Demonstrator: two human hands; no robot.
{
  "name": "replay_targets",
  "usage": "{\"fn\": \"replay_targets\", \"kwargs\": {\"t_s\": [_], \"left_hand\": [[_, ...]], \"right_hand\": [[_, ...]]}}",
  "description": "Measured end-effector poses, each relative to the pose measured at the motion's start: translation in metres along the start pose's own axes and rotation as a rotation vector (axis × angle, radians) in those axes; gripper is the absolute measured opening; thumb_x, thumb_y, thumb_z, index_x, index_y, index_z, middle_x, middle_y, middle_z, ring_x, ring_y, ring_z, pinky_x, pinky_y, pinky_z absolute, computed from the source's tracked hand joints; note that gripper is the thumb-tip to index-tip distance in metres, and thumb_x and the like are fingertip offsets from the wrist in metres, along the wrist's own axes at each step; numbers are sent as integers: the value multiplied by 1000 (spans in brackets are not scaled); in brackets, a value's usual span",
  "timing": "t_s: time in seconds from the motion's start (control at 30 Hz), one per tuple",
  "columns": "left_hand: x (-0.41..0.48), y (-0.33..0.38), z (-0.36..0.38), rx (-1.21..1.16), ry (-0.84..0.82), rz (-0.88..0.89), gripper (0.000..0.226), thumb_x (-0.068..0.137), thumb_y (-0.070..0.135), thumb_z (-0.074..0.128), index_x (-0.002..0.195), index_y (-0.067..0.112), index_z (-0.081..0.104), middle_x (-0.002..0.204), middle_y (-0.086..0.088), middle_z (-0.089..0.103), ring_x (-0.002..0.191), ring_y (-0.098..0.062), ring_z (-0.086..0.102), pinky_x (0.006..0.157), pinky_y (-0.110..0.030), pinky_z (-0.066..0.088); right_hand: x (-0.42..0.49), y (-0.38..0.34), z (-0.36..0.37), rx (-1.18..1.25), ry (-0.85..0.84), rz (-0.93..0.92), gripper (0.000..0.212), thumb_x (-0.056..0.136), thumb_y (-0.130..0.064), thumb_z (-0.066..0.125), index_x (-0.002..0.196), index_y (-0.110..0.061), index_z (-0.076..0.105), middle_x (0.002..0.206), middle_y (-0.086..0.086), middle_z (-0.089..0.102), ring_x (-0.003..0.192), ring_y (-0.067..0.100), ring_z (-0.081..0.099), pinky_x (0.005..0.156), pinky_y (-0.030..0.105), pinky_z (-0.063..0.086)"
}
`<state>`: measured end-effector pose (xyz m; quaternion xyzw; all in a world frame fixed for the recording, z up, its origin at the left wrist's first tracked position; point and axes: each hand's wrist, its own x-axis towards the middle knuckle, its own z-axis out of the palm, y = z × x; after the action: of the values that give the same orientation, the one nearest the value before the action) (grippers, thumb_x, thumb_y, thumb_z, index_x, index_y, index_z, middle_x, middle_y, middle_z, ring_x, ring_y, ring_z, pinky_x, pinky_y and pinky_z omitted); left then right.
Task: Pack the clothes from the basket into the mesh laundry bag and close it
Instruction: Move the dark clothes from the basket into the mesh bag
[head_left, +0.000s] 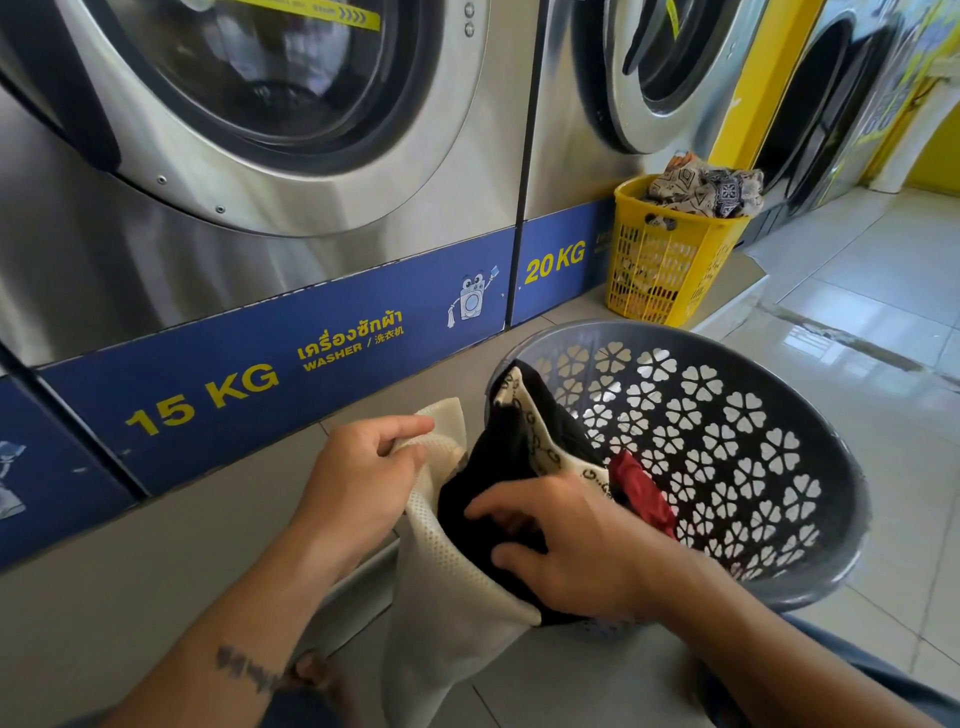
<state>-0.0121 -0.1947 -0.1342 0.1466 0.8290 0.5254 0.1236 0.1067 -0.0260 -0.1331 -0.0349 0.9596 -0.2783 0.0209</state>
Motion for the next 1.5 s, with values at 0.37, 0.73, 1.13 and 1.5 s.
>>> {"fn": "replay_targets", "kwargs": {"t_s": [0.37,0.73,1.13,1.5], "left_hand": [[1,-9,11,250,-23,89,38,87,5,57,113,27,75,106,8,75,101,-13,68,80,-15,44],[9,-37,13,51,-97,-59,40,86,-1,51,95,27,78,89,9,77,94,-14,70,85,-38,58],[6,-59,13,98,-115,-67,32,94,12,57,116,29,73,112,11,74,107,-11,67,100,-43,52],[-33,-37,16,-209,-119,-197,30,97,6,54,103,23,77,90,-5,78,82,-21,71,79,-43,61]], "right_hand": [[3,60,12,134,60,260,97,73,-39,78,153,-44,24,146,-8,50,131,14,51,112,39,43],[0,13,30,-576,207,-112,49,73,-30,57,121,-35,65,95,-7,56,84,21,55,66,36,48],[-10,26,14,-393,-97,250,103,79,-43,67,153,-50,-3,154,6,19,135,37,43,102,49,49],[-45,-16,2,-563,74,151,54,87,-21,60,137,-38,46,121,-3,46,105,21,54,72,36,54]]}}
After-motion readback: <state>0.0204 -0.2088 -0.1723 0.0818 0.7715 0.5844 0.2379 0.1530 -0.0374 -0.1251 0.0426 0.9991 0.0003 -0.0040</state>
